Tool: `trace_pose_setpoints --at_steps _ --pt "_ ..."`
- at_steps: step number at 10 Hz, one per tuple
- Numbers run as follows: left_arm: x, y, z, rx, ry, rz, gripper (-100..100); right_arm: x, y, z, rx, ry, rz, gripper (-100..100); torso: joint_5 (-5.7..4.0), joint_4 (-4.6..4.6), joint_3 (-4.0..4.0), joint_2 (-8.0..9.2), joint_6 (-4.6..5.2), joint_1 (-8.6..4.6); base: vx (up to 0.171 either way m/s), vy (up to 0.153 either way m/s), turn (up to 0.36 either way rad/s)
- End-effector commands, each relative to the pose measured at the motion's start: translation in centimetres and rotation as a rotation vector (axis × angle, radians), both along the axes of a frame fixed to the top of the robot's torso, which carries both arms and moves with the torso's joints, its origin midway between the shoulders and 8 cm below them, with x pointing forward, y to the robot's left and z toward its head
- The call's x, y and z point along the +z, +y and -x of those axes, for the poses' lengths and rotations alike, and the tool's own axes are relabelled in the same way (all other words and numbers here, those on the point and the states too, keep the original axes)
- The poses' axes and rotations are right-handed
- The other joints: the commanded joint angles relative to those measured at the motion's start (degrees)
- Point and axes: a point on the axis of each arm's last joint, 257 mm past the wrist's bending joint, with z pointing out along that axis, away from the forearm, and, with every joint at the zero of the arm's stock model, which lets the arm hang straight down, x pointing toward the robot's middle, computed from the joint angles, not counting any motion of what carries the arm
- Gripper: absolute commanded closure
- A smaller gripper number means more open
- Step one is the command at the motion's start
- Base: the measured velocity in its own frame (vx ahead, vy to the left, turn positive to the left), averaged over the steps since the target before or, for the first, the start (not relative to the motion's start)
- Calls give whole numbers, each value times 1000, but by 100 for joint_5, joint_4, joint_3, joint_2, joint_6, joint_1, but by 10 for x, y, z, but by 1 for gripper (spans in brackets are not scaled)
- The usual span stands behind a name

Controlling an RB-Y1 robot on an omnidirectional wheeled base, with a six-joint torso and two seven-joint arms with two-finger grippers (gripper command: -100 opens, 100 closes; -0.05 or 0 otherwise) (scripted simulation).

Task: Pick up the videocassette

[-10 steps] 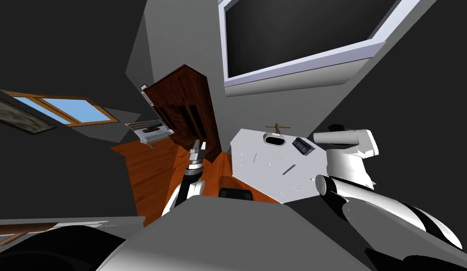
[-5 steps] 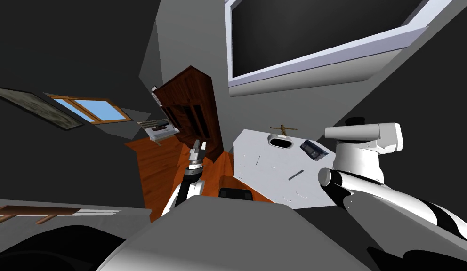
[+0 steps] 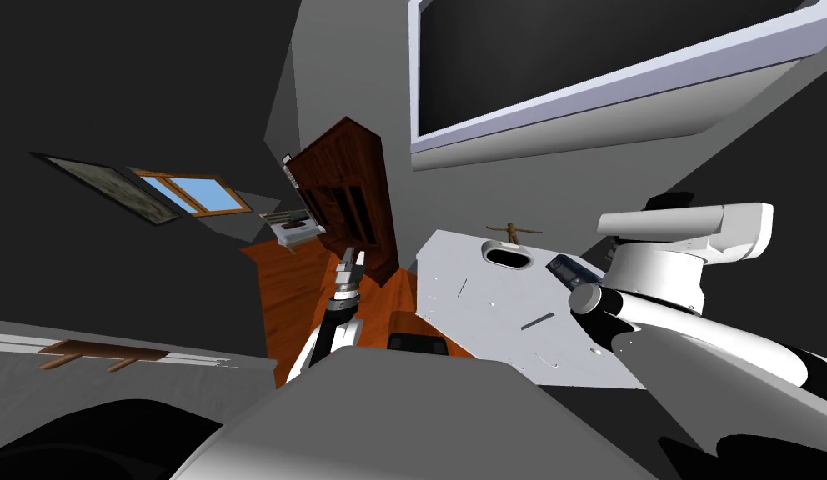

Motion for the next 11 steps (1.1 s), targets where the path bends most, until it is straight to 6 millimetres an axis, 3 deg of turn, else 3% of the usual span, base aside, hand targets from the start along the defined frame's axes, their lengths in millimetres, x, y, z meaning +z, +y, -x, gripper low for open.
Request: trace_pose_setpoints --at_steps 1,6,7,11 --pt "0 0 0 0 0 0 0 -7 2 5 -17 1 -34 -100 0 0 0 0 0 0 13 -7 6" --pt "0 0 0 0 0 0 0 -19 13 31 -175 -132 -293 -100 -2 0 0 1 2 -6 23 -18 124" --pt "0 0 0 0 0 0 0 -31 18 32 -180 -109 -330 -100 -1 1 2 3 -1 -8 12 -31 71" --pt "0 0 0 0 0 0 0 -45 37 39 -255 -159 -500 -100 -4 2 6 10 3 -10 2 -30 67"
